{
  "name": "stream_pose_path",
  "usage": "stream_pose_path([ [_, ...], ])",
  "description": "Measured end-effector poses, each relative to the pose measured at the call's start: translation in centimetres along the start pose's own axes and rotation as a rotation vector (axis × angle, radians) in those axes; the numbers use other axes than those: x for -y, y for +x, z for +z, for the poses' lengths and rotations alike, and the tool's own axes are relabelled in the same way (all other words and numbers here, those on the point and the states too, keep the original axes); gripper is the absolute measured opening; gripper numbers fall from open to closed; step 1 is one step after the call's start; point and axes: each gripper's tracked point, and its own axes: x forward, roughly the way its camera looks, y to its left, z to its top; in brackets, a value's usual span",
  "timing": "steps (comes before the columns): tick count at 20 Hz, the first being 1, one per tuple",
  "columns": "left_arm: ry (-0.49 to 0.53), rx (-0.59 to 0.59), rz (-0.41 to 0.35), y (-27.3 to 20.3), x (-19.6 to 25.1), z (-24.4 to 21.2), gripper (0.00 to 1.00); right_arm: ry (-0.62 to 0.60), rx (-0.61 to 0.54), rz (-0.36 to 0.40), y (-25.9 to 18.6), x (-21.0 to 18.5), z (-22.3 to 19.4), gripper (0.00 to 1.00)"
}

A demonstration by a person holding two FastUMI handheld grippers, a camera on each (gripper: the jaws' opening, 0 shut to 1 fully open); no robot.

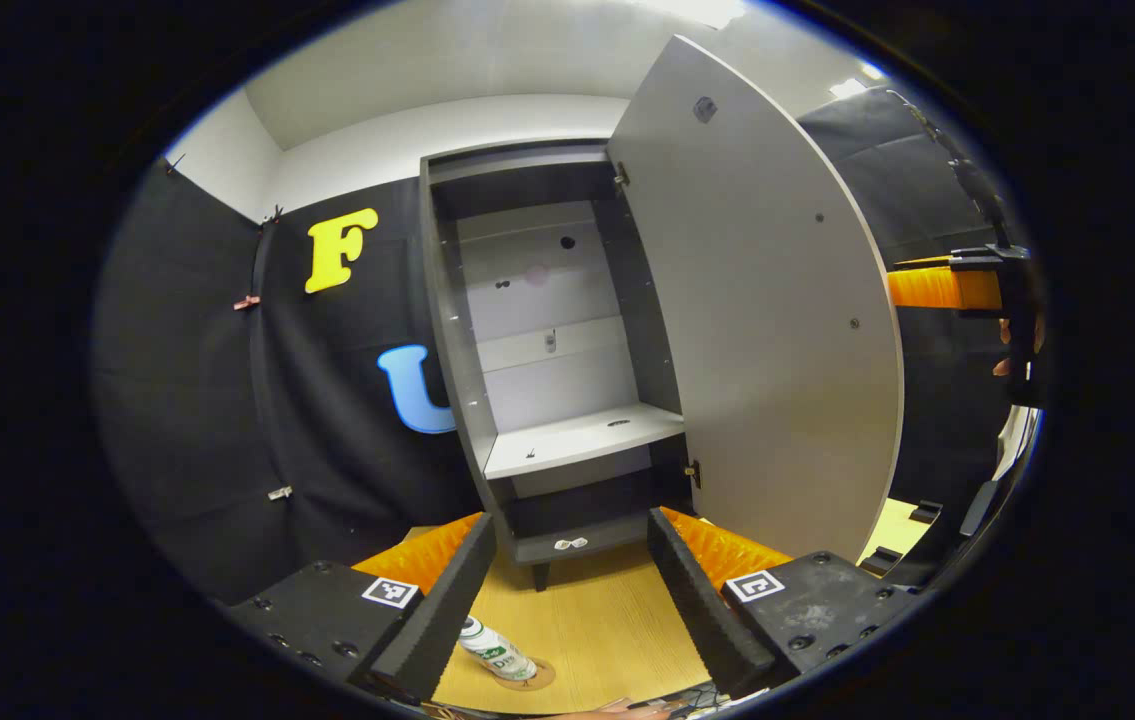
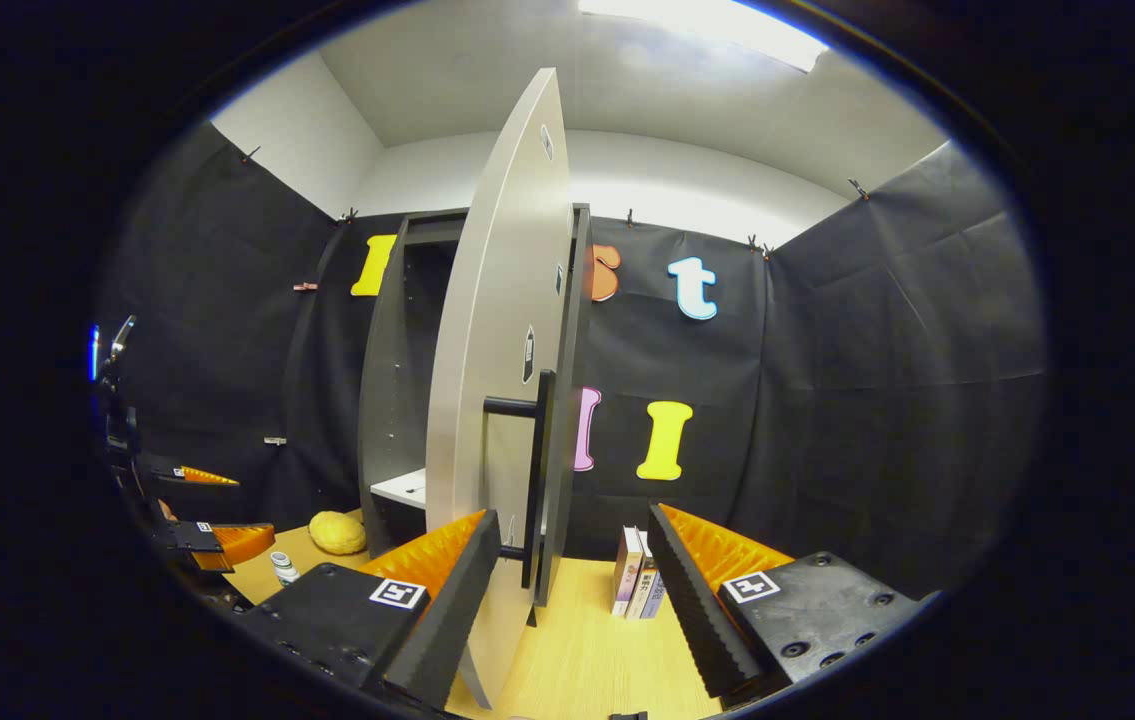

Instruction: Open the cabinet door with the right hand, grasp the bottle in the cabinet with the left hand and place it on the coaster, then close the cabinet door with the right hand.

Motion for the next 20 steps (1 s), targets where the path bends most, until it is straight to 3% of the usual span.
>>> stream_pose_path([
  [6, -0.02, 0.002, 0.037, -0.5, -1.3, 0.2, 0.99, 0.0, 0.005, 0.06, 0.7, -2.2, 0.0, 0.87],
  [7, -0.029, 0.007, 0.034, -0.2, -1.6, 0.2, 0.96, 0.013, -0.001, 0.073, 0.7, -2.7, -0.1, 0.87],
  [12, -0.07, 0.016, -0.001, 2.1, -3.1, -0.1, 0.99, 0.04, -0.012, 0.127, 2.0, -7.2, -0.2, 0.87],
  [13, -0.068, 0.018, -0.008, 2.6, -3.8, -0.2, 0.96, 0.033, -0.007, 0.131, 2.2, -8.4, -0.1, 0.87],
  [16, -0.063, 0.033, -0.044, 4.4, -6.5, -0.3, 0.99, 0.025, -0.003, 0.128, 3.5, -11.8, -0.5, 0.87],
  [17, -0.064, 0.039, -0.054, 4.8, -7.4, -0.4, 0.96, 0.013, 0.005, 0.12, 4.8, -14.5, 0.1, 0.87],
  [18, -0.062, 0.043, -0.064, 5.4, -8.5, -0.5, 0.92, 0.002, 0.016, 0.11, 4.6, -13.8, -0.2, 0.87],
  [19, -0.056, 0.044, -0.07, 6.0, -9.8, -0.7, 0.92, -0.006, 0.025, 0.103, 5.0, -14.9, 0.0, 0.87],
  [20, -0.051, 0.044, -0.074, 6.5, -11.1, -0.9, 0.99, -0.011, 0.029, 0.099, 5.5, -16.0, -0.1, 0.87],
])
